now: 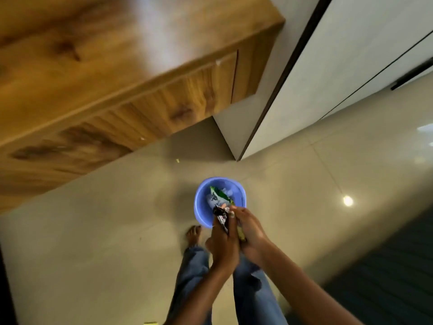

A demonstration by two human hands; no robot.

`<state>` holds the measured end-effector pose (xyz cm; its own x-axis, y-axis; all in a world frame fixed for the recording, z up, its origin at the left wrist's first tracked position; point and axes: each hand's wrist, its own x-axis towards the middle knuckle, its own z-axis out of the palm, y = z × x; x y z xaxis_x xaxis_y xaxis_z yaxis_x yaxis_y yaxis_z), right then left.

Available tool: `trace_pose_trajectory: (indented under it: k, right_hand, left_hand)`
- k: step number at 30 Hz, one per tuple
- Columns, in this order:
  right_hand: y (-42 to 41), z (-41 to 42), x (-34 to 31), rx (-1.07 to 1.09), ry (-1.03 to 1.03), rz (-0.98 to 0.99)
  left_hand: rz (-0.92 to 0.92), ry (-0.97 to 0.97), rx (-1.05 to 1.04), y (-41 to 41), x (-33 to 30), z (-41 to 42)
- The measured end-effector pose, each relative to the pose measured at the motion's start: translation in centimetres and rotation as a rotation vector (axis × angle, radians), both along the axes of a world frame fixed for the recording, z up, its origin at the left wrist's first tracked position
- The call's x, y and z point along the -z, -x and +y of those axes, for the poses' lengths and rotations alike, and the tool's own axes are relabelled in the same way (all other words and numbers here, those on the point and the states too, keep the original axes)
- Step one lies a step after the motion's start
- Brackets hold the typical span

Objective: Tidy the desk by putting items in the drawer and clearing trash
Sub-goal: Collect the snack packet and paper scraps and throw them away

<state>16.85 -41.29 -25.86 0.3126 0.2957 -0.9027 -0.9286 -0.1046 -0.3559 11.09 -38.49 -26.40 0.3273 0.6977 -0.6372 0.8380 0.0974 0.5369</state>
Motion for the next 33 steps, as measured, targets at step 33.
trace_pose_trajectory:
  k: [33]
  right_hand:
    - [-2.1, 1.9, 22.1, -0.425, 0.569, -0.235]
  left_hand:
    - [-0.015, 0.489, -0.361, 0.9, 16.7, 6.3]
